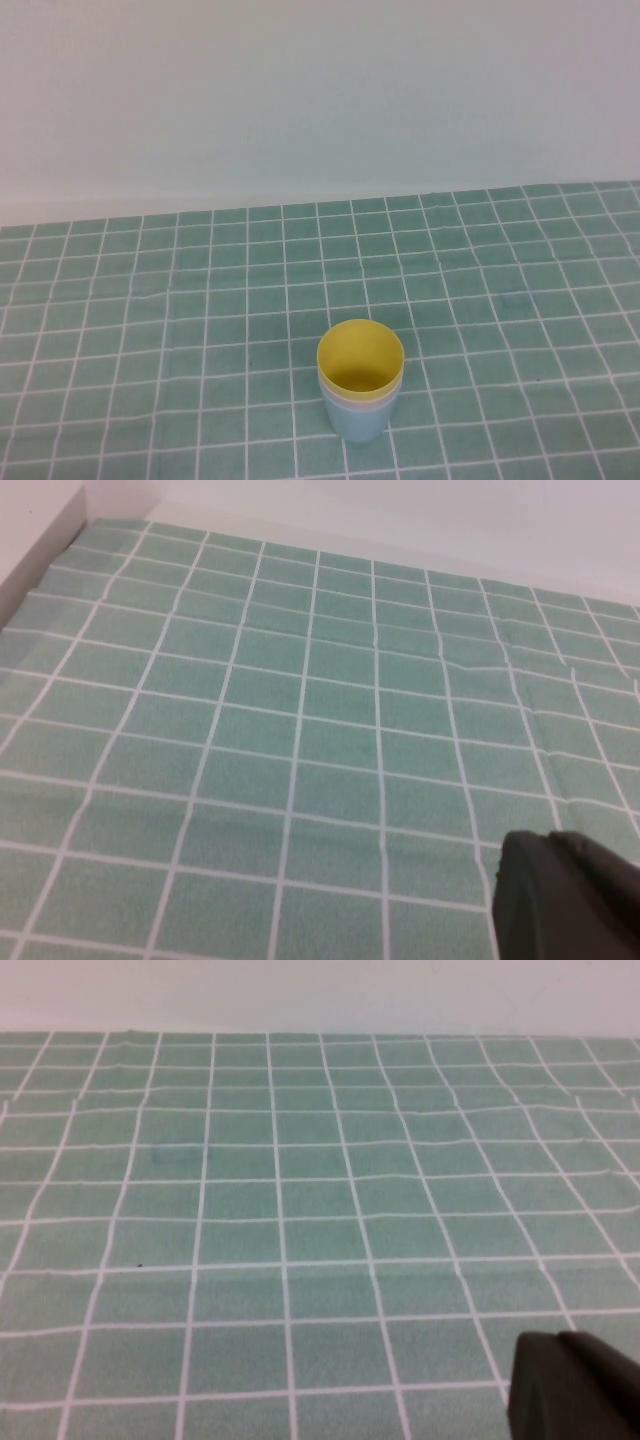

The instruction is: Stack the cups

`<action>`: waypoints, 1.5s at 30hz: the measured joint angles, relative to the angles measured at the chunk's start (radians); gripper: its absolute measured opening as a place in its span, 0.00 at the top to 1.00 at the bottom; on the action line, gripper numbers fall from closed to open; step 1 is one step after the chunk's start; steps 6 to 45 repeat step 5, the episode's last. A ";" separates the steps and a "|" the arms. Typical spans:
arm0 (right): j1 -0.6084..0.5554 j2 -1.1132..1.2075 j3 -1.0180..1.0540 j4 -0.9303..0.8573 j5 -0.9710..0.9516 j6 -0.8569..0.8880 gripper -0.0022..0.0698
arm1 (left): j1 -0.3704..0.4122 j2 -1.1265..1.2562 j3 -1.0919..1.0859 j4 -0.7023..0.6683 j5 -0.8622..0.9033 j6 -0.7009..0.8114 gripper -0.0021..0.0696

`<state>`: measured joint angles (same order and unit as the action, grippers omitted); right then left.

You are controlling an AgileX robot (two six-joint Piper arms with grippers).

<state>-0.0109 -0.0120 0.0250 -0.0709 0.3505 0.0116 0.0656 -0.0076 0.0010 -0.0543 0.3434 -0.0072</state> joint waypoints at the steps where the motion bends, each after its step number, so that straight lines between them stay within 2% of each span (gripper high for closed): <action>1: 0.000 0.000 0.000 0.000 0.000 0.000 0.97 | 0.000 0.000 0.000 0.000 0.000 0.000 0.97; 45: 0.000 0.000 0.000 0.000 0.000 0.000 0.97 | 0.000 0.000 0.000 0.000 -0.001 0.000 0.97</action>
